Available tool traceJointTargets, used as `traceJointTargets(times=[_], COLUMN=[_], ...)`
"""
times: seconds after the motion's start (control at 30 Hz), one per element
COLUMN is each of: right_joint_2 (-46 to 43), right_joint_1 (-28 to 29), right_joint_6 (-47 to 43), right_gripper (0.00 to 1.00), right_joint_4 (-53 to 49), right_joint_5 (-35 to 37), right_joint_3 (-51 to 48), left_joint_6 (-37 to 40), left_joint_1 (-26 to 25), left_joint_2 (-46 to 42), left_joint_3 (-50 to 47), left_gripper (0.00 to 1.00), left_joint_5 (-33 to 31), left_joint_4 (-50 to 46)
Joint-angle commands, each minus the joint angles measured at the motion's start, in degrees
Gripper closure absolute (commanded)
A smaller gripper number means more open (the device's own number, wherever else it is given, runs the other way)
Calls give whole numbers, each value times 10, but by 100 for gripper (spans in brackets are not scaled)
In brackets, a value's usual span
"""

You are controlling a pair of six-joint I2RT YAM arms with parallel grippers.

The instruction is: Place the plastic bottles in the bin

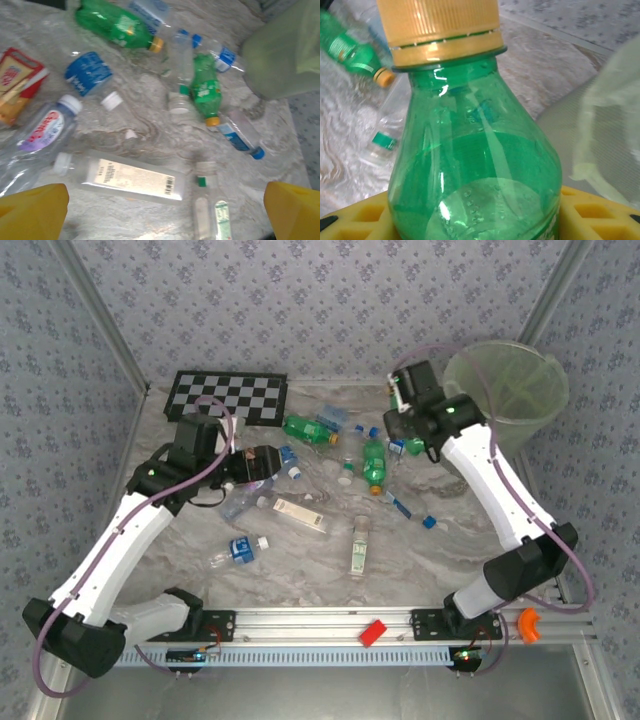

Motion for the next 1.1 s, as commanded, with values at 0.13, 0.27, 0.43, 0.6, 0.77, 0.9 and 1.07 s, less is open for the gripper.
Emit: traceJointTargets(times=[0.13,0.27,0.43,0.6,0.77,0.9,1.07], right_joint_2=[-31,-32,-28,-9,34,79,124], right_joint_1=[-111,-168,-251,-322,-349,-361,-363], right_joint_6=[86,110,134,166,163,163,164], right_gripper=[43,43,44,45,45,45,45], right_joint_4=[-44,-48,-35,-17,-26,-45,-56], right_joint_5=[-39,-43,-69,-112,-113,-128,-136], right_joint_3=[81,112,139,167,218,264,293], left_joint_6=[23,29,30,29,32,35,35], left_joint_1=[-34,-36,-39,-43,-47,-48,-47], left_joint_2=[10,15,15,13,11,4,0], left_joint_3=[53,61,61,57,57,51,50], left_gripper=[0,0,0,0,0,0,0], left_joint_5=[49,50,48,48,47,41,33], left_joint_4=[44,39,34,33,24,25,21])
